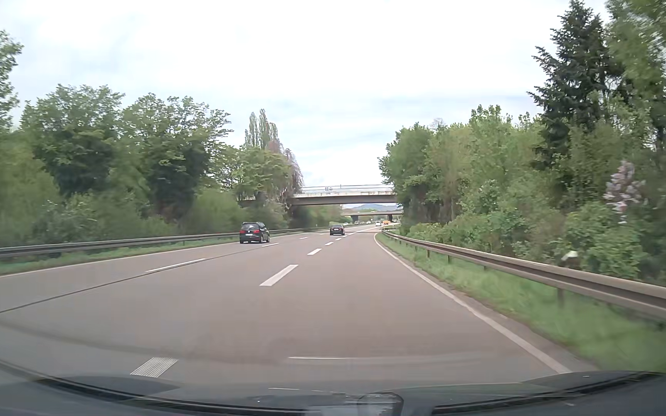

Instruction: Follow the waypoints while adhering to traffic rules and regulations

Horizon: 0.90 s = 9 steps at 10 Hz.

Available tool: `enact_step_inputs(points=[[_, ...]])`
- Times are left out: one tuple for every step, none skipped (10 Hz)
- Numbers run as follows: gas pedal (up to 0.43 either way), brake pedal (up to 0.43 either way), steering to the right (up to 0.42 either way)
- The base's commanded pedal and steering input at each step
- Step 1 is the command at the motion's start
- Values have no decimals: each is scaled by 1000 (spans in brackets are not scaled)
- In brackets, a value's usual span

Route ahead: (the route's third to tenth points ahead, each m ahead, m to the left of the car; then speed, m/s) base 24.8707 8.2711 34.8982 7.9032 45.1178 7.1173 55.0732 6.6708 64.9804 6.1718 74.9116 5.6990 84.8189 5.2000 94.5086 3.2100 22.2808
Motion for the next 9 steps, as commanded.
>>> enact_step_inputs(points=[[0,226,8],[0,226,8],[0,232,8],[0,232,8],[0,232,8],[0,232,8],[0,232,8],[0,238,8],[0,238,8]])
